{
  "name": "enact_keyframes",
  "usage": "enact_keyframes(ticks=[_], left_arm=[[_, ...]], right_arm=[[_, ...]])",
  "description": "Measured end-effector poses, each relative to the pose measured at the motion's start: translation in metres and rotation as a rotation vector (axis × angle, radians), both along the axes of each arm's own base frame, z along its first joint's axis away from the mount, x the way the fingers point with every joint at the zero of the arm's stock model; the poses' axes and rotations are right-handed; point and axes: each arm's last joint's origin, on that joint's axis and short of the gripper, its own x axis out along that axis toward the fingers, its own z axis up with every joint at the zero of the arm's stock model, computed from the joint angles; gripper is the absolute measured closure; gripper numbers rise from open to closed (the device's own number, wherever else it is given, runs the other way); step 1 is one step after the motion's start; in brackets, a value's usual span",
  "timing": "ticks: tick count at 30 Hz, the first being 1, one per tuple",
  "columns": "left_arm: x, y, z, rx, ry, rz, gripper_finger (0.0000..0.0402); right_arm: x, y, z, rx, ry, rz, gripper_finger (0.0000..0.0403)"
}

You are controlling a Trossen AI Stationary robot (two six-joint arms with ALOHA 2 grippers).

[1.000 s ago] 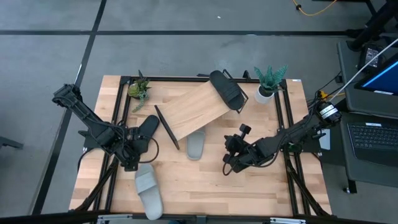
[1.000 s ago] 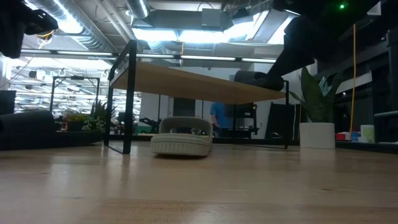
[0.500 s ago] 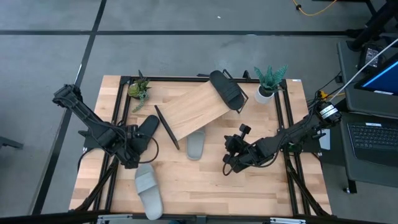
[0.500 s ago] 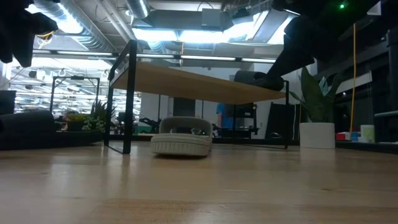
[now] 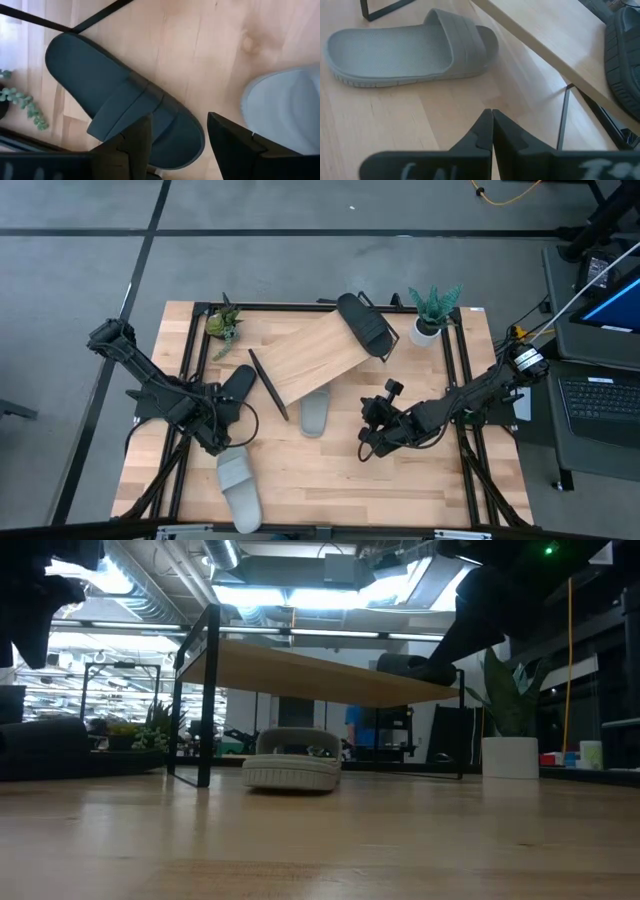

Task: Pick and place slides into the shelf
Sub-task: Put the black slipper on the shelf

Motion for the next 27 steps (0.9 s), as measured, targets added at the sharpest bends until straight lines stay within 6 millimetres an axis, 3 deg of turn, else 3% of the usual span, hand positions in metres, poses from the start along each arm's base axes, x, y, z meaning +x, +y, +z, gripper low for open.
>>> enact_keyframes(ticks=[27], left_arm=[[0.0092, -0.003, -0.0043, -0.023, -0.034, 0.034, 0.0209]], right_arm=[[0.0, 0.0, 0.0, -0.026, 0.026, 0.025, 0.0395]])
